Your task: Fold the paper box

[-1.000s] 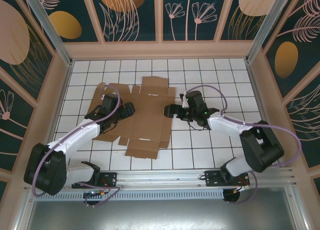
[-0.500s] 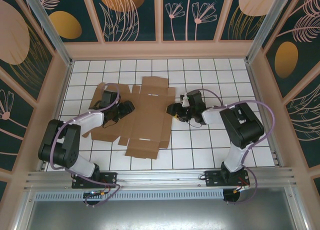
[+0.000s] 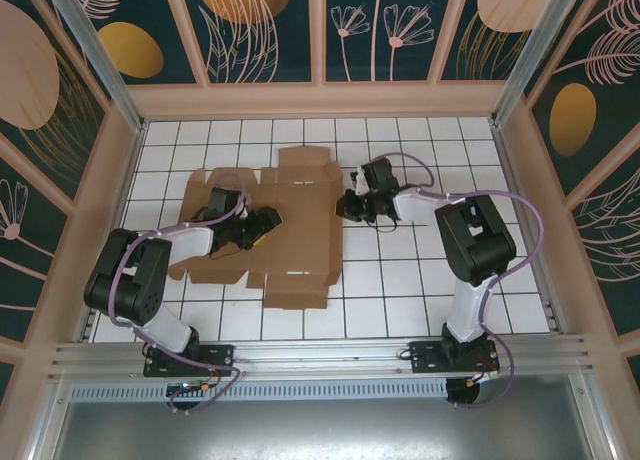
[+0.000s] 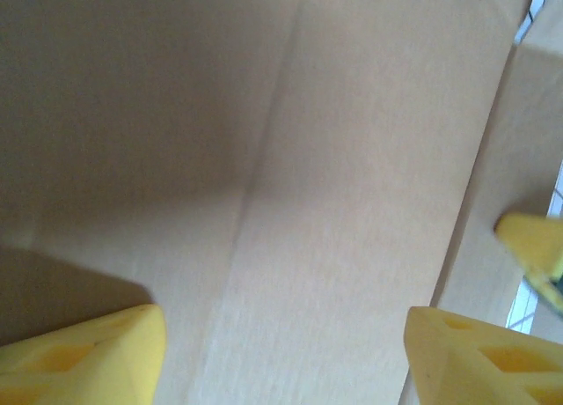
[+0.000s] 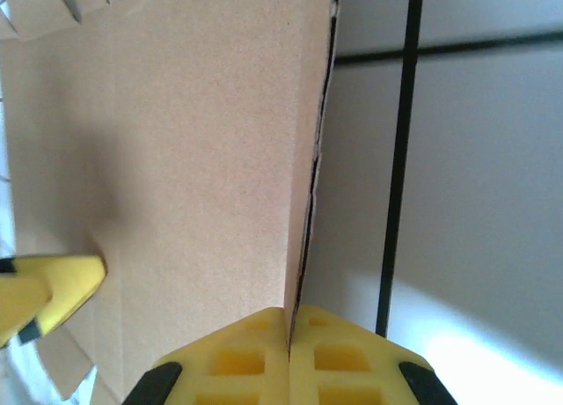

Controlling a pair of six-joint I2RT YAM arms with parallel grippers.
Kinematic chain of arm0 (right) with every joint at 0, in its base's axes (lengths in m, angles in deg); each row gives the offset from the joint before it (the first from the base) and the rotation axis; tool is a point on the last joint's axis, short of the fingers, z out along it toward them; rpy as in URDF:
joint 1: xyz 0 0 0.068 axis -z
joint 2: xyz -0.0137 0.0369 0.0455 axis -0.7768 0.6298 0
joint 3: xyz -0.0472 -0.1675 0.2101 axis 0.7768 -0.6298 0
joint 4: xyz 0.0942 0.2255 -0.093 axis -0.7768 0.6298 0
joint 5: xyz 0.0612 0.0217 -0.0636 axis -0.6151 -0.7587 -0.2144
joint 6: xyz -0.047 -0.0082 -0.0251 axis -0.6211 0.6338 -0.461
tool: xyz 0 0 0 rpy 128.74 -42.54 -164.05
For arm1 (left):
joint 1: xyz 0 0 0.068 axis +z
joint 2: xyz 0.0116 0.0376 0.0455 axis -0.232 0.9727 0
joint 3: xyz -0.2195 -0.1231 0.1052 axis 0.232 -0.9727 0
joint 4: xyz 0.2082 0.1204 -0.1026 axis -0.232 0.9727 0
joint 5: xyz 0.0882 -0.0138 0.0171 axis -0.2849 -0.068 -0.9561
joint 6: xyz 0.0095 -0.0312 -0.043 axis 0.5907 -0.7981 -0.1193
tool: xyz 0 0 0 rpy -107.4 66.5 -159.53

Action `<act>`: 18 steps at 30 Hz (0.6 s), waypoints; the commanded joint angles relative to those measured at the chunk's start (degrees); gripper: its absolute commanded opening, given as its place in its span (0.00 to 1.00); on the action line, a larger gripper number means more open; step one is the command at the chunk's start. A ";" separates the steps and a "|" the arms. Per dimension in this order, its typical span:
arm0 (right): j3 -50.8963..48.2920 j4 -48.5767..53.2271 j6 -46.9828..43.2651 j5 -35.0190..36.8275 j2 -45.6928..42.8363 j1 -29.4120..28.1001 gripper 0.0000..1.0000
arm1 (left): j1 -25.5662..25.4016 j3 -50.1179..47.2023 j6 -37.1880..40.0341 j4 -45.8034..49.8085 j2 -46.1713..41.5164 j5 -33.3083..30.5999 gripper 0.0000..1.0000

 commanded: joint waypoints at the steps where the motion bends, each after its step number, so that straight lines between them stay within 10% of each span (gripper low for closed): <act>1: 6.12 17.29 -11.51 11.18 2.41 1.24 0.00 | -1.95 3.89 2.51 5.76 -1.28 2.35 0.76; 12: 30.22 40.00 -23.94 28.10 13.21 3.97 0.05 | -2.43 14.55 7.47 15.04 3.99 -4.44 0.74; 18: 34.06 41.05 -27.19 24.22 15.93 4.54 0.13 | -2.45 15.52 6.86 14.30 10.88 -5.31 0.64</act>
